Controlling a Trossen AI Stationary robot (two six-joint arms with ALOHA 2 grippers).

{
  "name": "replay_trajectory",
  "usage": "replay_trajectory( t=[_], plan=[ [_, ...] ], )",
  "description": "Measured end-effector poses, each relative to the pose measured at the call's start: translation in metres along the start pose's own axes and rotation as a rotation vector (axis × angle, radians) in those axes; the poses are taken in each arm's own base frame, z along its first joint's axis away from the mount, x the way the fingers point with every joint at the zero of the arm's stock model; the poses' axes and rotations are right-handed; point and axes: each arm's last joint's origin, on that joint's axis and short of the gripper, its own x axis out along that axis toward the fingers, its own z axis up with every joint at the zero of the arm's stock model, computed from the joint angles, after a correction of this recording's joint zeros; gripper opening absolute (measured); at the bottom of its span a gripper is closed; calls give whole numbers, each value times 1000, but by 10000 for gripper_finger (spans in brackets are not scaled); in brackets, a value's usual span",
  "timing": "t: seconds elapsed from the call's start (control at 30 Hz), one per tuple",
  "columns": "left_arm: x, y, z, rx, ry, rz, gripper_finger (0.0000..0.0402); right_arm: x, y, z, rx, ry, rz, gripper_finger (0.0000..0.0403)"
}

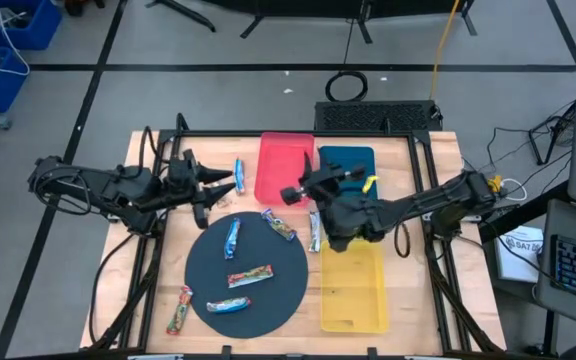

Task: Pick and place Granola Bars by type
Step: Put the blue granola bar into the blue bin

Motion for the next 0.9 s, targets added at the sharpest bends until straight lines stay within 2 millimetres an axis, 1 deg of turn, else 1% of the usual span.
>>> replay_trajectory(
  t=[0.1,0.17,0.23,0.37,0.53,0.63,0.73,0.8,0.83,0.9],
  plan=[
    [0,-2,0,2,8,-57,149,-1,-3,20,51,0,1,117],
    [0,-2,0,3,11,-77,149,-1,-6,25,71,1,-1,117],
    [0,-2,0,4,11,-78,149,-1,-6,23,61,2,-1,117],
    [0,-2,0,4,12,-85,149,3,0,9,0,2,-9,116],
    [0,-3,0,-6,16,-108,149,5,10,-29,-58,4,-14,116],
    [0,-4,0,1,21,-145,149,-5,13,-45,-89,-3,12,116],
    [-1,-6,-1,25,26,-196,149,-27,14,-50,-218,-22,68,116],
    [-1,-6,-1,43,28,-221,149,-41,8,-43,-231,-57,127,116],
    [-1,-7,-1,49,28,-230,149,-45,3,-38,-188,-69,150,116],
    [-1,-7,-1,49,26,-231,149,-52,-11,-24,-43,-74,182,116]
  ],
)
